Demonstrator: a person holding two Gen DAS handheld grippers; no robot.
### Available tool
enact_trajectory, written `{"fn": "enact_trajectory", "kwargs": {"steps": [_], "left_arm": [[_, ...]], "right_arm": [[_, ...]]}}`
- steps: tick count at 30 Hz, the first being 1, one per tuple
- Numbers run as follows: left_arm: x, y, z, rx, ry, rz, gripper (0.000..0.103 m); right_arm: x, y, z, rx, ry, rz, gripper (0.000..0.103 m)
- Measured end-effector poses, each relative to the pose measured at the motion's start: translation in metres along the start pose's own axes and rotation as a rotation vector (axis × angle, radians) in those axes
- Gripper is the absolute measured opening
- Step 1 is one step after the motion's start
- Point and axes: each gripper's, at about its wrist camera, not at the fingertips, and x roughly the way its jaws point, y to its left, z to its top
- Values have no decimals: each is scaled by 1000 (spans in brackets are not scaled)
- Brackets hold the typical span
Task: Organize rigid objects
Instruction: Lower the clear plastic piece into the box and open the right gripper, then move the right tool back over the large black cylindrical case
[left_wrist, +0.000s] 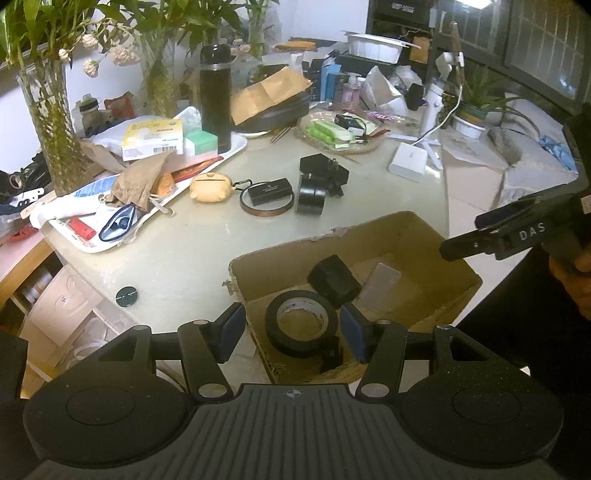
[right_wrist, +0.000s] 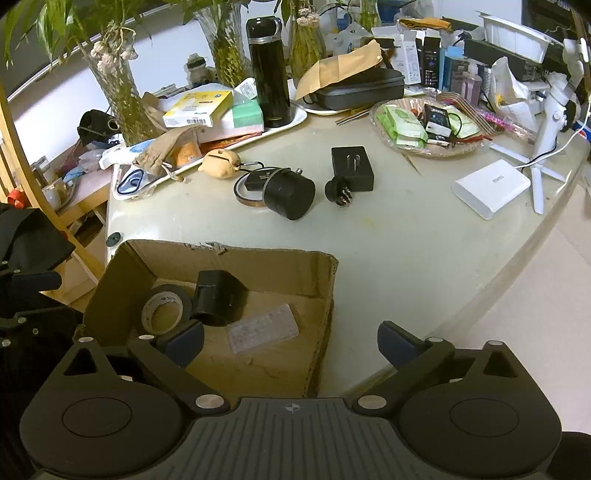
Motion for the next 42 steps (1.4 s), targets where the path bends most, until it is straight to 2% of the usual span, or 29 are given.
{"fn": "enact_trajectory", "kwargs": {"steps": [4, 6, 7, 8, 15, 22, 26, 42], "left_arm": [[1, 2, 2, -11, 1, 7, 56], [2, 3, 3, -15, 2, 15, 60], [2, 3, 4, -17, 2, 19, 67], [2, 3, 4, -20, -1, 24, 69], [5, 4, 10, -20, -16, 51, 69], [9, 5, 16, -17, -43, 79, 69], [12, 7, 20, -7, -44, 83, 75], [27, 9, 34, 23, -61, 38, 75]], "right_arm": [[-1, 0, 1, -4, -17, -12, 103], [0, -1, 1, -3, -21, -22, 103], [0, -2, 1, -1, -21, -25, 103], [1, -2, 2, 3, -22, -30, 103], [0, -3, 2, 8, -57, -34, 103], [4, -3, 8, -8, -50, -45, 103], [7, -5, 11, -6, -42, -45, 103], [19, -8, 28, -24, -21, -16, 103]]}}
